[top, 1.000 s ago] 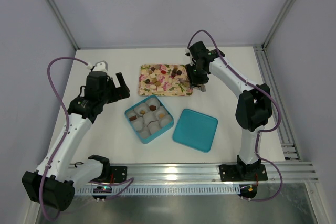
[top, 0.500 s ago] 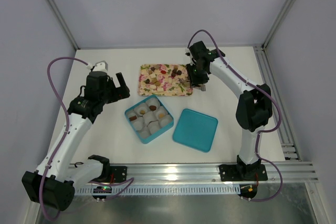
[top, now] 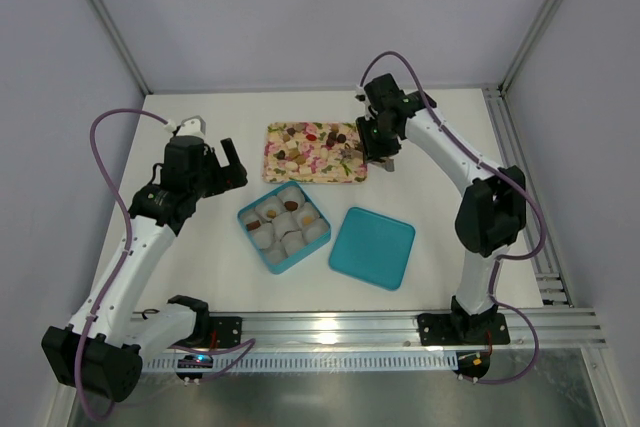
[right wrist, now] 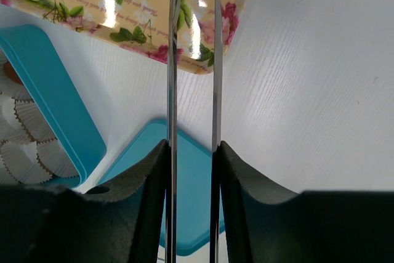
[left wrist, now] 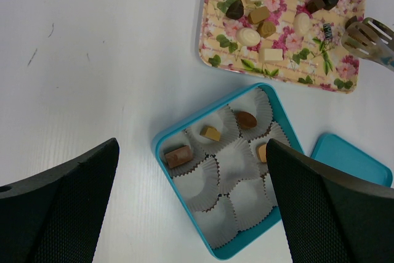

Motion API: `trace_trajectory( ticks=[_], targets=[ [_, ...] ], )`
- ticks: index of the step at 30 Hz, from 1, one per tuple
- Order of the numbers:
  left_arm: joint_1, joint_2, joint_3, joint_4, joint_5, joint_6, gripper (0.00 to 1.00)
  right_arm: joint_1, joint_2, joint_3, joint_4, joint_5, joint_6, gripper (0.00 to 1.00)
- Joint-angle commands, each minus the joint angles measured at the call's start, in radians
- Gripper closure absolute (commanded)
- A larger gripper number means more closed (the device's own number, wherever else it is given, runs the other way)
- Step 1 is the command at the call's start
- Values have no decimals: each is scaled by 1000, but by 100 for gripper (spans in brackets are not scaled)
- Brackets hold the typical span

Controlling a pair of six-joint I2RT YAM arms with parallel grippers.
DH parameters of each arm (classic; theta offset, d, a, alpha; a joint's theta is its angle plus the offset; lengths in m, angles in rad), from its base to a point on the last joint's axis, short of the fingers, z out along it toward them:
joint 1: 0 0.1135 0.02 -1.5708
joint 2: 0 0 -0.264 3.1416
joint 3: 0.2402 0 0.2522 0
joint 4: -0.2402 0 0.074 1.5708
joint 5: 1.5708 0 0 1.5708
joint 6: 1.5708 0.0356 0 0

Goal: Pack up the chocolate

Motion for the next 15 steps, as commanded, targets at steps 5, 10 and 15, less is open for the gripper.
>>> trace_trajectory(
  ticks=[5, 10, 15],
  targets=[
    [-1, -14, -5, 17, 4, 13, 0, 6, -82, 6, 3, -30, 4, 62],
    [-1, -13, -5, 16, 4, 14, 0, 6, -105, -8, 15, -50, 7, 62],
    [-1, -14, -6, 16, 4, 13, 0, 6, -107, -9, 15, -51, 8, 62]
  ],
)
